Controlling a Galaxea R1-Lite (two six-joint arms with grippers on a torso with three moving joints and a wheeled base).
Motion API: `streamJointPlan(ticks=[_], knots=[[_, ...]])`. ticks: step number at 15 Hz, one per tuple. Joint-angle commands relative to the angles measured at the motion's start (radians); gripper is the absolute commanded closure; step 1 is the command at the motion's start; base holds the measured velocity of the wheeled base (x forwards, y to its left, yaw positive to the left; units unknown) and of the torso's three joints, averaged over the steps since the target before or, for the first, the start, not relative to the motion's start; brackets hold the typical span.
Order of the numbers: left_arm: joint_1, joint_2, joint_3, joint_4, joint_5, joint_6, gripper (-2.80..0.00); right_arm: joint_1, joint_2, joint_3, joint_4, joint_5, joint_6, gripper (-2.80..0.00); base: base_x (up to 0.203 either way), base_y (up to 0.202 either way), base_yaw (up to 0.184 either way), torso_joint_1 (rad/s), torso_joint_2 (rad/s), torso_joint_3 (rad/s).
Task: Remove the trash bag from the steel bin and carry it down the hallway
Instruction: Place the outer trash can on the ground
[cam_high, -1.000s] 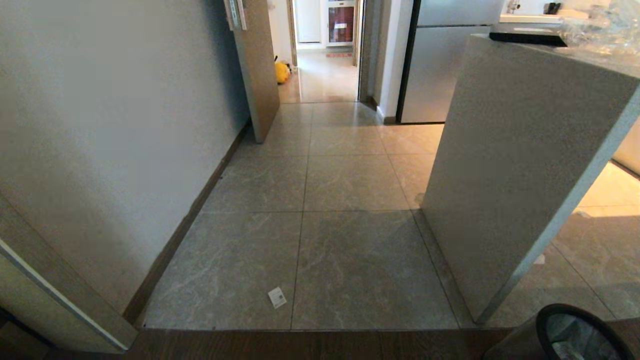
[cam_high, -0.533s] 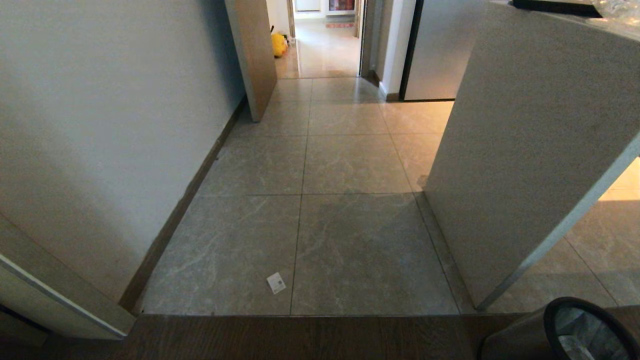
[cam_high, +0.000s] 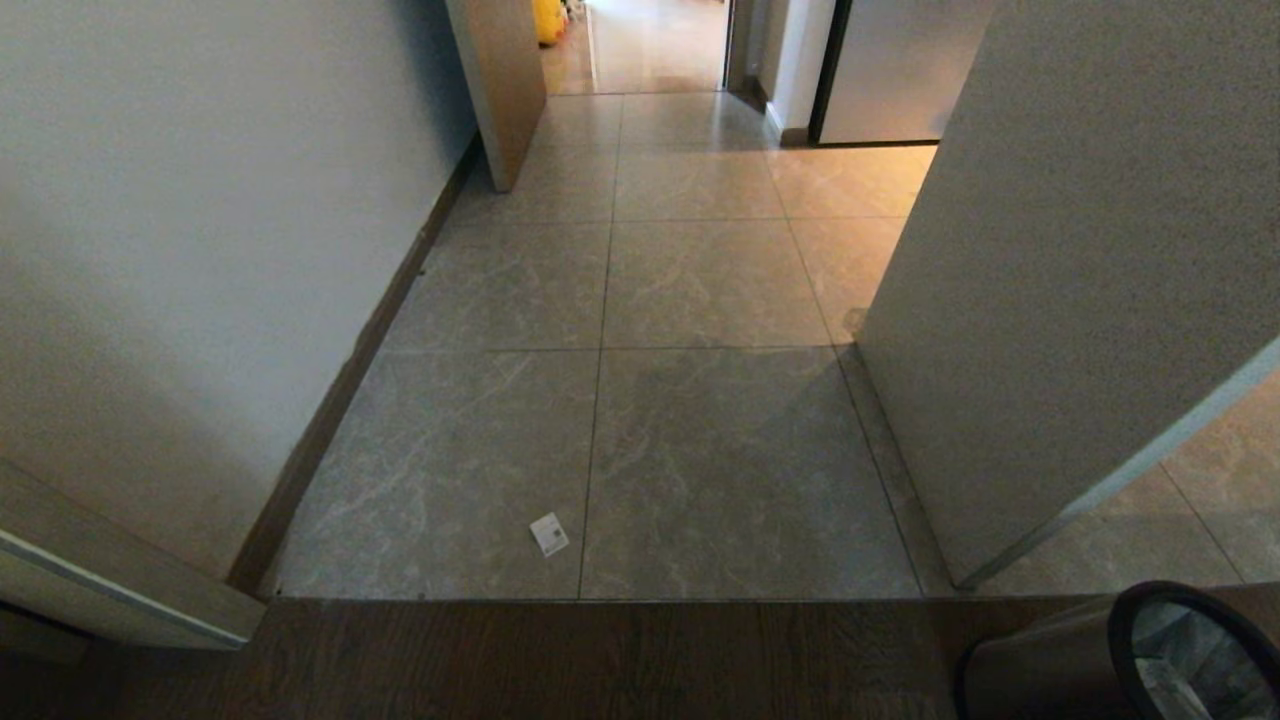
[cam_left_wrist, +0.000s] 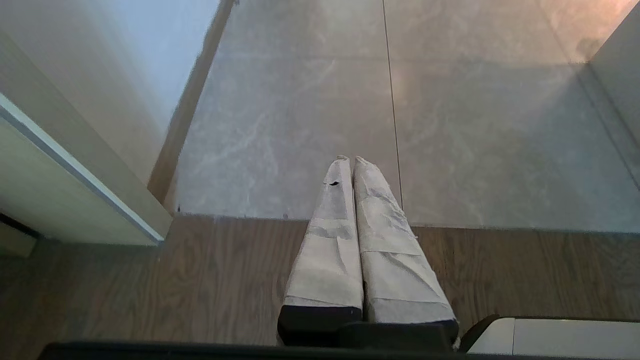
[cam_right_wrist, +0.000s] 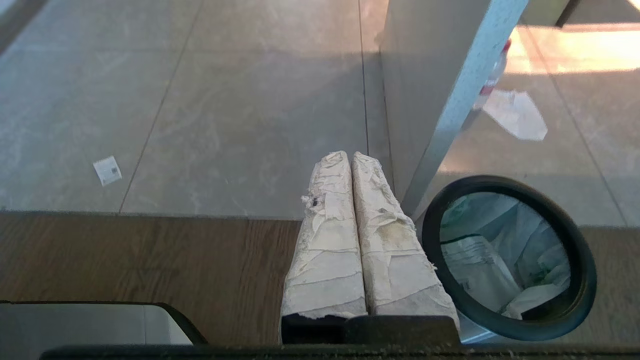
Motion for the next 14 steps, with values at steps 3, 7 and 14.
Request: streamJointPlan(ticks=[3, 7, 14], knots=[[0.0, 0.0, 0.0, 0.0, 0.0, 0.0, 0.0, 0.0, 0.0, 0.0, 0.0, 0.0, -0.001, 0.0, 0.0, 0.0, 0.0, 0.002, 0.0, -0.199], [0.0, 0.0, 0.0, 0.0, 0.0, 0.0, 0.0, 0.0, 0.0, 0.0, -0.002, 0.0, -0.002, 0.0, 0.0, 0.0, 0.0, 0.001, 0.0, -0.199], [0.0, 0.0, 0.0, 0.0, 0.0, 0.0, 0.0, 0.0, 0.0, -0.001, 0.0, -0.003, 0.01, 0.0, 0.0, 0.0, 0.0, 0.001, 0.0, -0.175]])
